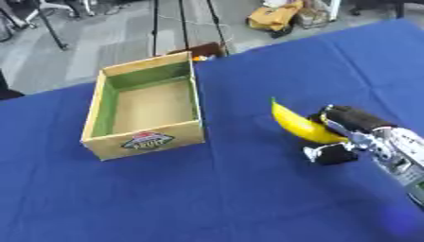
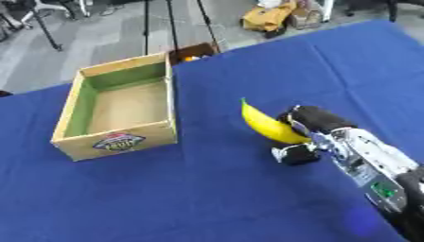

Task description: Pick up objects on the table and place them in the box.

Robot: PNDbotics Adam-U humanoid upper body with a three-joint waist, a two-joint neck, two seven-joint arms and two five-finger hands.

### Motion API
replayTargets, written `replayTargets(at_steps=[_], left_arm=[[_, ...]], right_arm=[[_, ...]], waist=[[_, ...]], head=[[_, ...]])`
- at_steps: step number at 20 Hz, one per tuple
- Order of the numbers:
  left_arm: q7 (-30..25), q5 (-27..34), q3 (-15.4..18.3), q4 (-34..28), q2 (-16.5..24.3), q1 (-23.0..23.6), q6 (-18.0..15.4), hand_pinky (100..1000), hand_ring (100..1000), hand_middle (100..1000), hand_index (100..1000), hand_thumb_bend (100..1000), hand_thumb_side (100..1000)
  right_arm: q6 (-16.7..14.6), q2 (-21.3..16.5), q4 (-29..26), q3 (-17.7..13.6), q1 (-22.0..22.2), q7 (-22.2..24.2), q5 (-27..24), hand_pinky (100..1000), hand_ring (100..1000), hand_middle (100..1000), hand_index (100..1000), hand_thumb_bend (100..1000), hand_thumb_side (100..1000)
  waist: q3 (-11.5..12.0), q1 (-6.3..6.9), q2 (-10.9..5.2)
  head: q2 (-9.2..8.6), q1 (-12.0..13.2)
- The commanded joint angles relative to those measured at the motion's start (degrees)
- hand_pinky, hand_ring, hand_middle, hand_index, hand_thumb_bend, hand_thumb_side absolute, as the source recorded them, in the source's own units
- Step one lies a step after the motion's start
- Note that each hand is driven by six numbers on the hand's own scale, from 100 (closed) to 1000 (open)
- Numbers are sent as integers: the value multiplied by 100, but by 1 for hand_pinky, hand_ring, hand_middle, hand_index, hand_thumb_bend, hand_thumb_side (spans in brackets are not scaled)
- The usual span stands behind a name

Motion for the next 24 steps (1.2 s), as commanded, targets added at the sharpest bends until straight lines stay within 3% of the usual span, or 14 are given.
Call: replayTargets(at_steps=[1, 20, 24], left_arm=[[-17, 13, 16, -115, 119, -26, -4, 360, 743, 835, 882, 137, 979], [-33, 17, 13, -115, 154, -33, 4, 361, 743, 834, 881, 145, 977], [-41, 20, 5, -115, 159, -30, 1, 361, 743, 834, 881, 145, 977]], right_arm=[[6, -123, -100, -42, -96, -29, -9, 647, 873, 452, 722, 104, 446], [-75, -217, -108, 153, -704, 549, 338, 633, 848, 539, 715, 100, 535], [-77, -237, -82, 263, -943, 757, 429, 628, 839, 613, 716, 100, 595]], waist=[[5, -50, -83], [12, -114, -133], [24, -124, -139]], head=[[-58, -15], [-33, -8], [-21, -17]])
